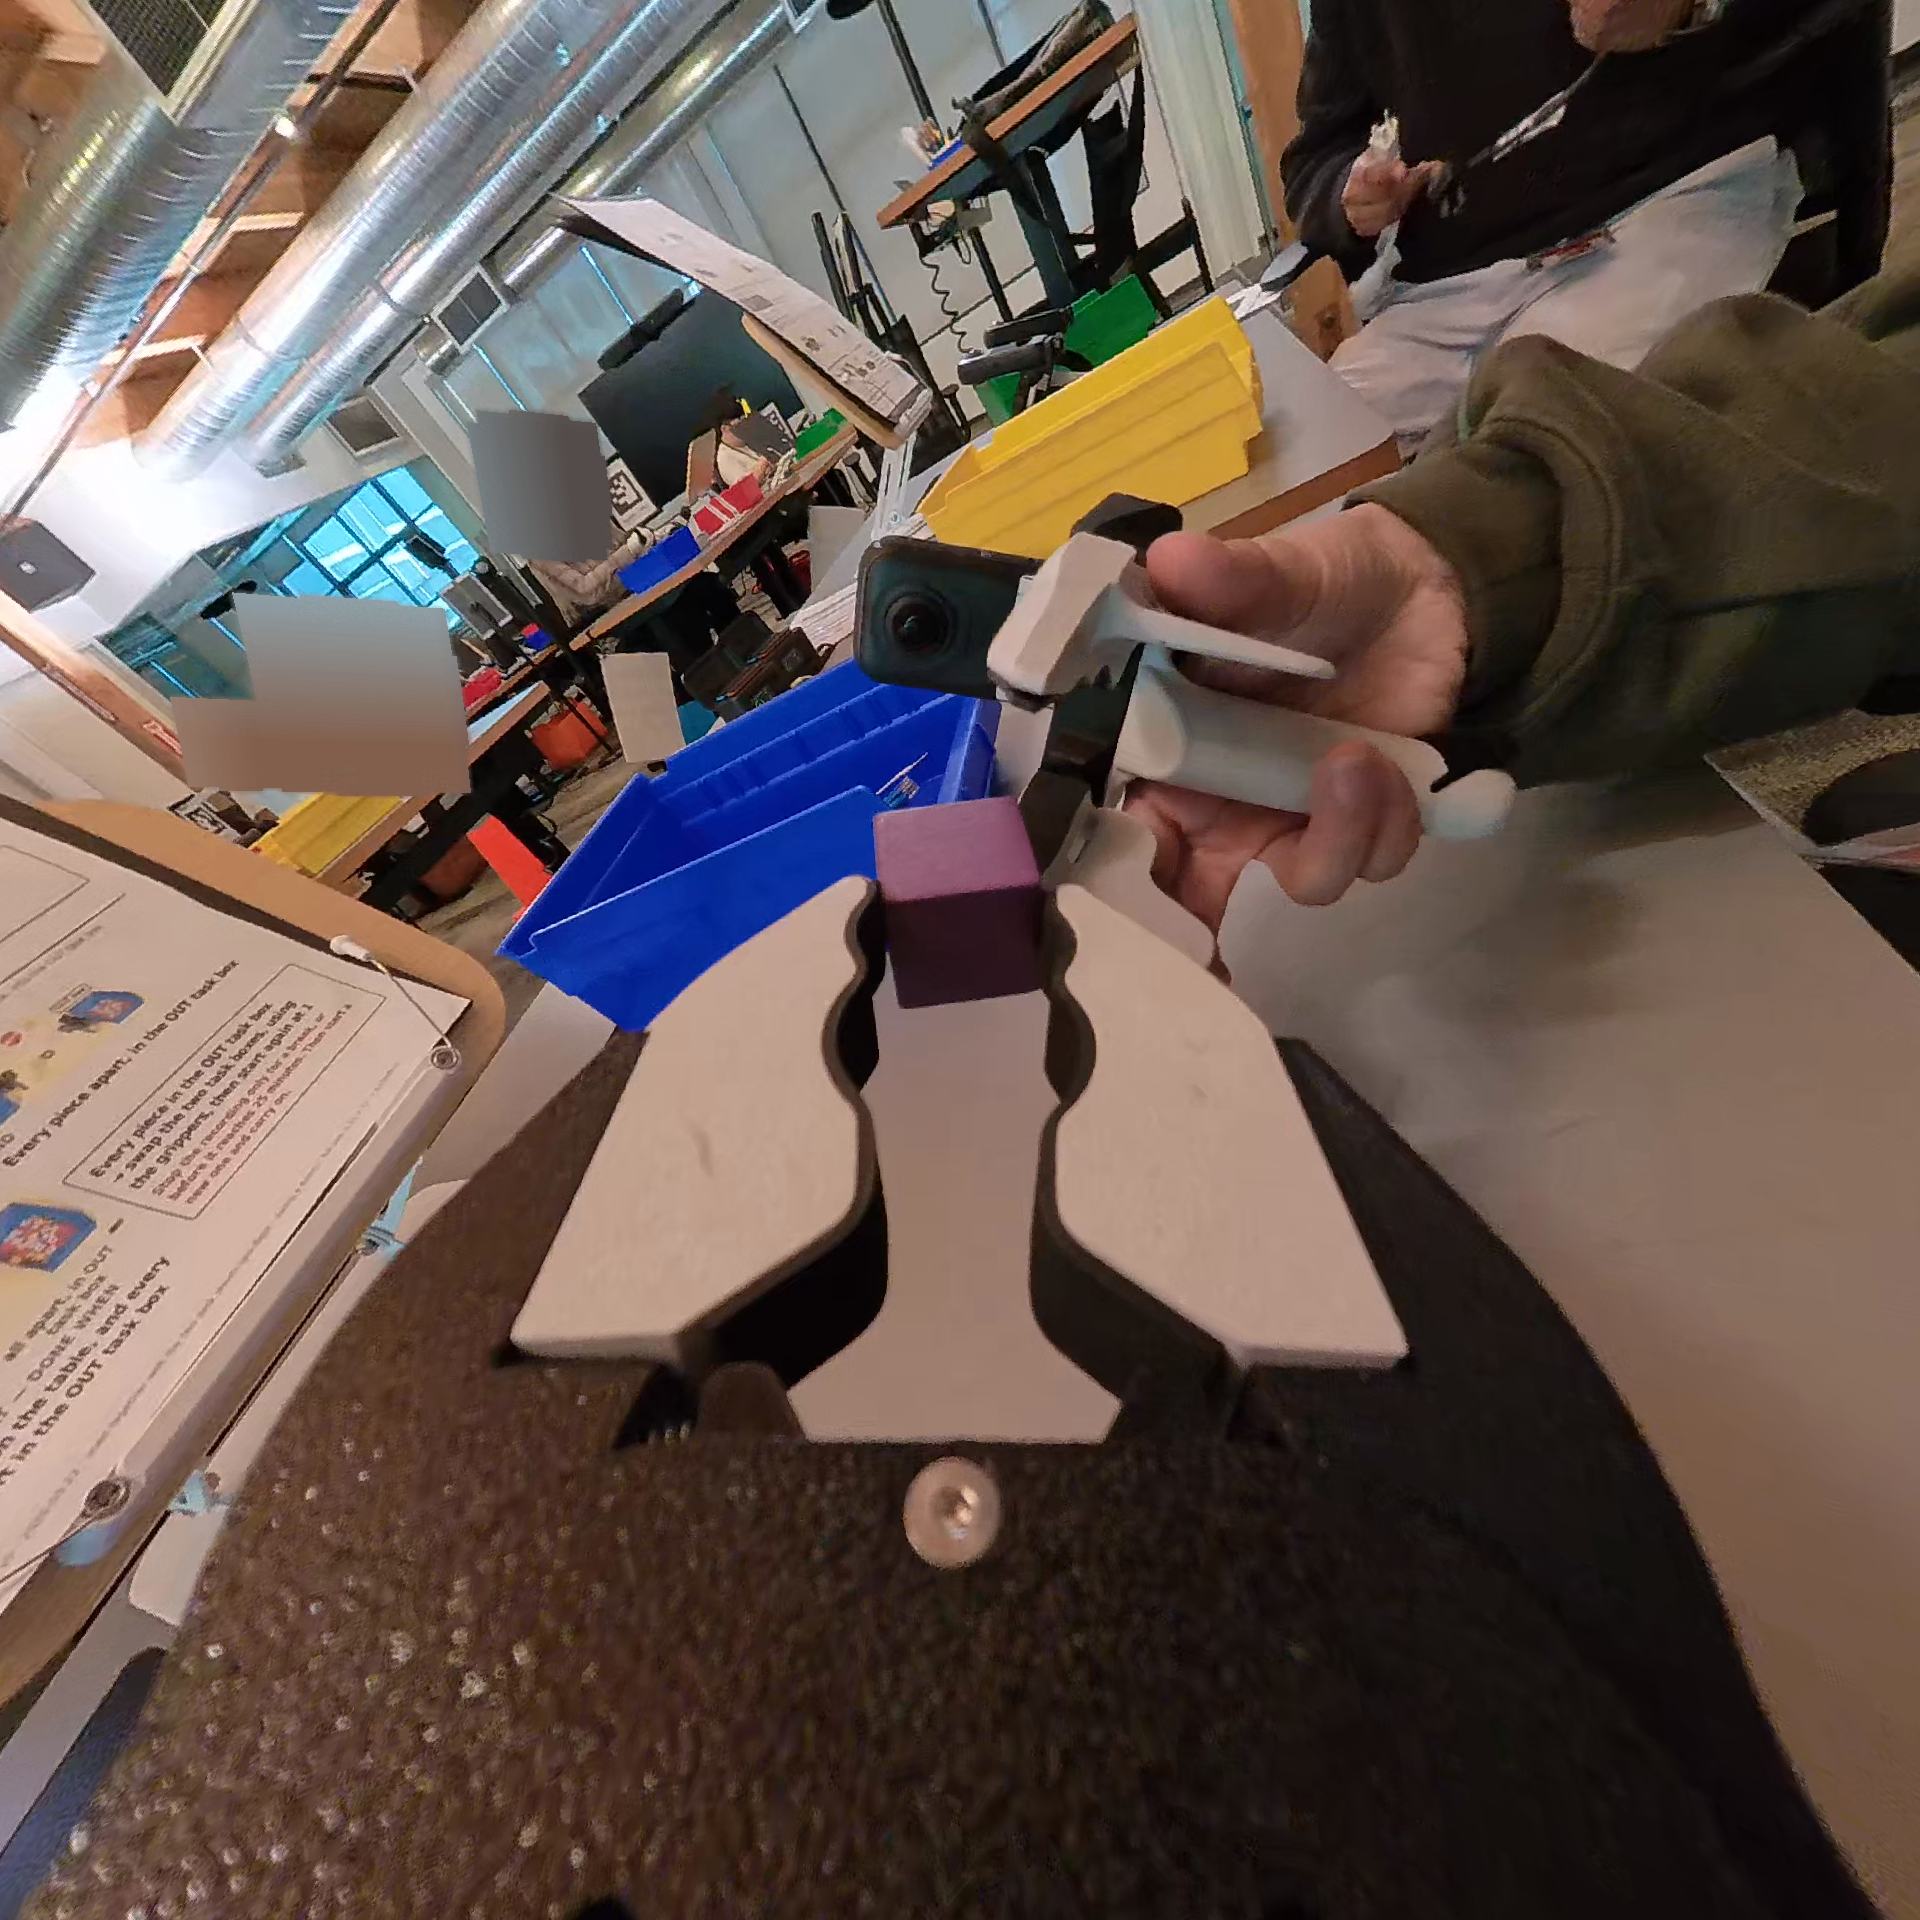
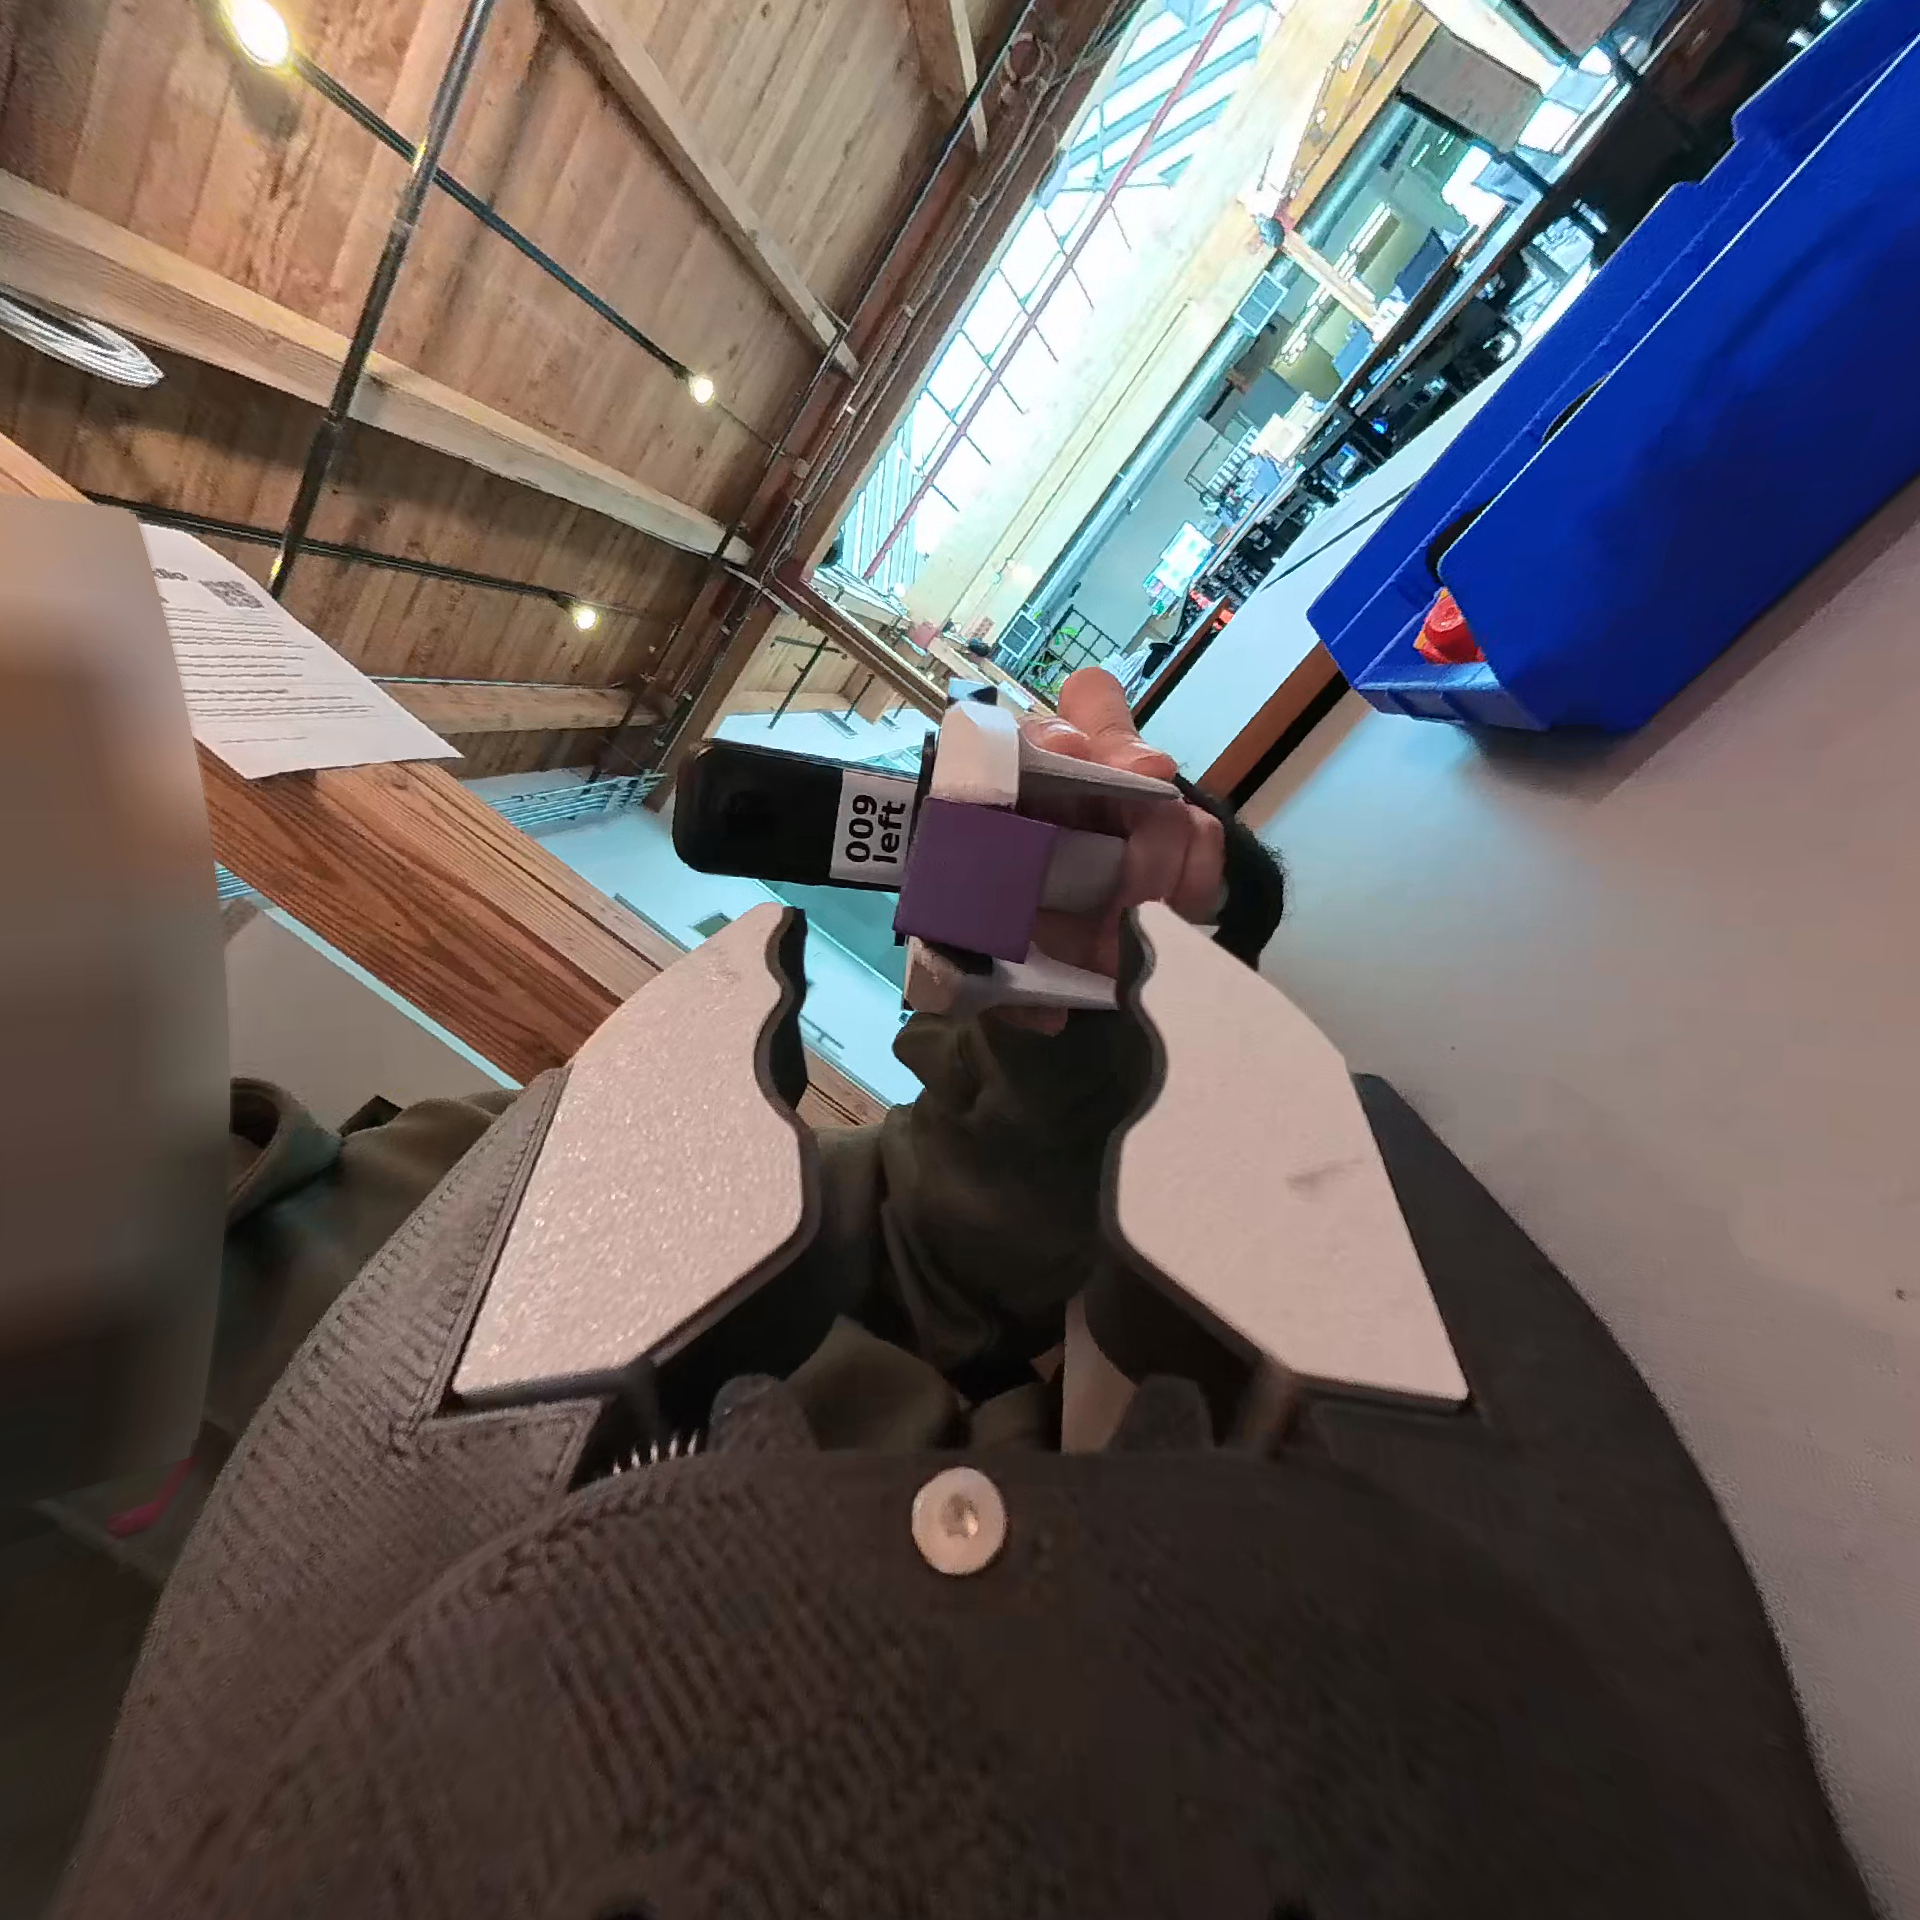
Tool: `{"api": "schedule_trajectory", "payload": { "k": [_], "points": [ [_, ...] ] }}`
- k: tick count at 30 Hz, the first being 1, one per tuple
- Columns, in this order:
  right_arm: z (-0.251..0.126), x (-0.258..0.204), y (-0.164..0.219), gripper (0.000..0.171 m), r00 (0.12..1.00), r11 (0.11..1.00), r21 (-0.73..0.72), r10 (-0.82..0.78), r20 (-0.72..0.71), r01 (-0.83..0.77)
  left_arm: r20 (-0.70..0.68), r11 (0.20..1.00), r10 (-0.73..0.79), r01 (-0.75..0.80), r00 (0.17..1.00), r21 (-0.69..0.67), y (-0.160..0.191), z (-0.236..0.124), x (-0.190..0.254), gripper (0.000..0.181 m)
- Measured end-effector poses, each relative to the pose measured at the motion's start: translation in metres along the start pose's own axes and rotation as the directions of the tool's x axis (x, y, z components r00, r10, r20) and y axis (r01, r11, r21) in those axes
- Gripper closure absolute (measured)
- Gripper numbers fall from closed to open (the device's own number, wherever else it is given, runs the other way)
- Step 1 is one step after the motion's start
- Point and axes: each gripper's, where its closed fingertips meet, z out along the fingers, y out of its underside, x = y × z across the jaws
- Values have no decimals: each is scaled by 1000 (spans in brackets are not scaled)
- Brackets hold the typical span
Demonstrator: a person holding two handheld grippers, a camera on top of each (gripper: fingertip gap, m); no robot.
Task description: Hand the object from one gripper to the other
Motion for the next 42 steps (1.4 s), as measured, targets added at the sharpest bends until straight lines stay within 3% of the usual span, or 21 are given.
{"api": "schedule_trajectory", "payload": {
  "k": [11,14,16,19,21,24,26,27,29,32,35,38,42],
  "points": [
    [5,4,12,120,1000,998,-59,26,-3,-26,-58,994,98,-100,994,-32,8,1,12,153],
    [6,8,17,143,1000,996,-85,-10,-15,9,-44,988,145,-147,989,-55,9,2,12,153],
    [7,9,13,143,997,995,-74,-72,-23,70,-13,988,141,-141,990,-70,10,2,8,154],
    [5,15,6,143,943,950,-107,-306,-133,293,16,994,70,-69,997,-83,12,1,3,148],
    [-5,28,-5,143,789,841,-199,-542,-289,504,24,996,-61,63,998,-67,10,1,-1,132],
    [-22,38,-19,144,329,490,-473,-863,-385,732,86,922,-358,367,930,-127,16,4,-13,131],
    [-29,41,-25,143,-21,210,-660,-946,-324,721,149,831,-504,524,851,-184,27,7,-15,131],
    [-30,42,-25,144,-155,94,-723,-950,-270,684,151,788,-560,580,815,-206,30,9,-10,131],
    [-25,43,-22,143,-317,-74,-783,-935,-162,617,146,716,-643,657,752,-236,36,14,-2,130],
    [-22,47,-16,143,-442,-224,-828,-897,-32,515,142,653,-712,723,688,-227,42,18,2,133],
    [-19,51,-9,144,-470,-290,-831,-882,40,475,89,602,-780,782,619,-161,33,20,0,135],
    [-12,46,-7,144,-450,-277,-805,-893,14,525,78,584,-793,790,604,-186,37,19,3,145],
    [-11,44,-5,143,-387,-221,-784,-922,-26,580,40,628,-763,754,646,-194,35,18,5,154]
  ]
}}
